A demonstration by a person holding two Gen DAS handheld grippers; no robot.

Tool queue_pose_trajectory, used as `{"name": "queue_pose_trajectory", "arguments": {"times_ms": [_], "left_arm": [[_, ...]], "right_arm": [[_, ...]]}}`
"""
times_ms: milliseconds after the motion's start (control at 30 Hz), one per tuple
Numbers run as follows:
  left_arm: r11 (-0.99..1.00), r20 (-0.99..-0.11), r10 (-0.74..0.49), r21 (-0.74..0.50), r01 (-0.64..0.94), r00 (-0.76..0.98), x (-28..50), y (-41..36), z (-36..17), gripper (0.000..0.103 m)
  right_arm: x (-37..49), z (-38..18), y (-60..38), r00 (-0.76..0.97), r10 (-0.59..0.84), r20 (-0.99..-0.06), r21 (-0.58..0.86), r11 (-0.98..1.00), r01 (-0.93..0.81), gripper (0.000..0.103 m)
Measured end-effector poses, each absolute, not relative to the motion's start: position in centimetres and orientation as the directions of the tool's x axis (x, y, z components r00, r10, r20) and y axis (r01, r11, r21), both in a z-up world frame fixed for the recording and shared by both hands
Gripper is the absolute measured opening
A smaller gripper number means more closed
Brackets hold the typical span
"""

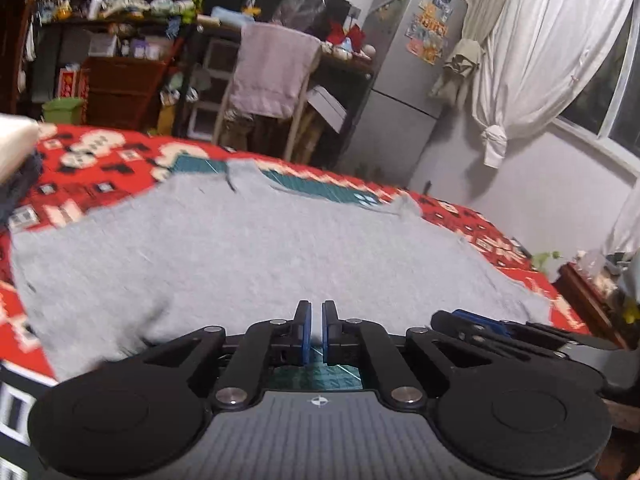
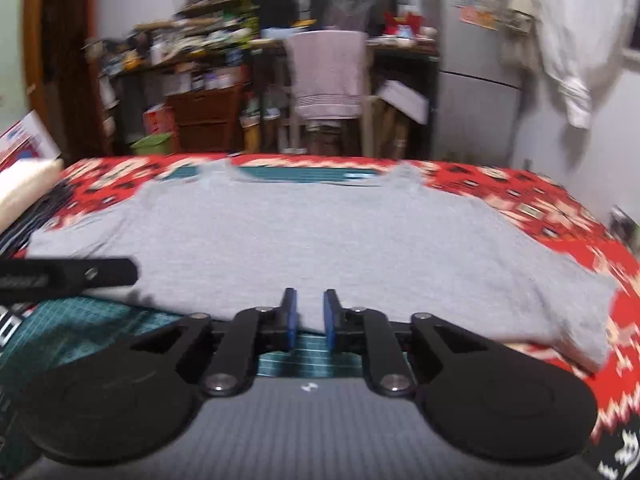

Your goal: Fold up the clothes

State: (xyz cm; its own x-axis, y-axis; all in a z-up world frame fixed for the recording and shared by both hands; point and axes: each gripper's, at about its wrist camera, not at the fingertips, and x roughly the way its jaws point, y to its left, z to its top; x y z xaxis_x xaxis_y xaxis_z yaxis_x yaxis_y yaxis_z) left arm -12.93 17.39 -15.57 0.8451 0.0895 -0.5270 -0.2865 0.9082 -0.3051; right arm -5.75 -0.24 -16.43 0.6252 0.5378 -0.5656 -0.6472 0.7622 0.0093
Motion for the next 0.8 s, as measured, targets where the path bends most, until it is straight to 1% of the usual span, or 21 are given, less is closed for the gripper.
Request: {"name": "queue_pose_trajectory", "arguments": {"times_ms": [200,333,700,800], "left_arm": [[0.873,-0.579,0.16,-0.295,-0.388,0.8,-14.3,19.8,-16.5,0.003],[0.859,-0.583,0.189,-0.291,-0.42,0.79,-15.9,21.0,-16.9,0.003],[0.844,-0.572,0.185,-0.324,-0.428,0.799,-17.6,22.1,-17.1,0.004],[0.847,-0.572,0.18,-0.323,-0.422,0.8,-17.7,22.1,-17.1,0.004]], "right_arm": [[-6.8,-16.5,3.7,0.543,0.589,-0.599,0.006,0.681,-0.732,0.01],[-8.2,-16.6,6.0,0.505,0.614,-0.607,-0.001,0.635,-0.773,0.01],[-10.4,-16.6,10.3,0.4,0.693,-0.6,0.019,0.512,-0.859,0.01],[-10.3,-16.7,9.9,0.41,0.687,-0.6,0.007,0.517,-0.856,0.01]]}}
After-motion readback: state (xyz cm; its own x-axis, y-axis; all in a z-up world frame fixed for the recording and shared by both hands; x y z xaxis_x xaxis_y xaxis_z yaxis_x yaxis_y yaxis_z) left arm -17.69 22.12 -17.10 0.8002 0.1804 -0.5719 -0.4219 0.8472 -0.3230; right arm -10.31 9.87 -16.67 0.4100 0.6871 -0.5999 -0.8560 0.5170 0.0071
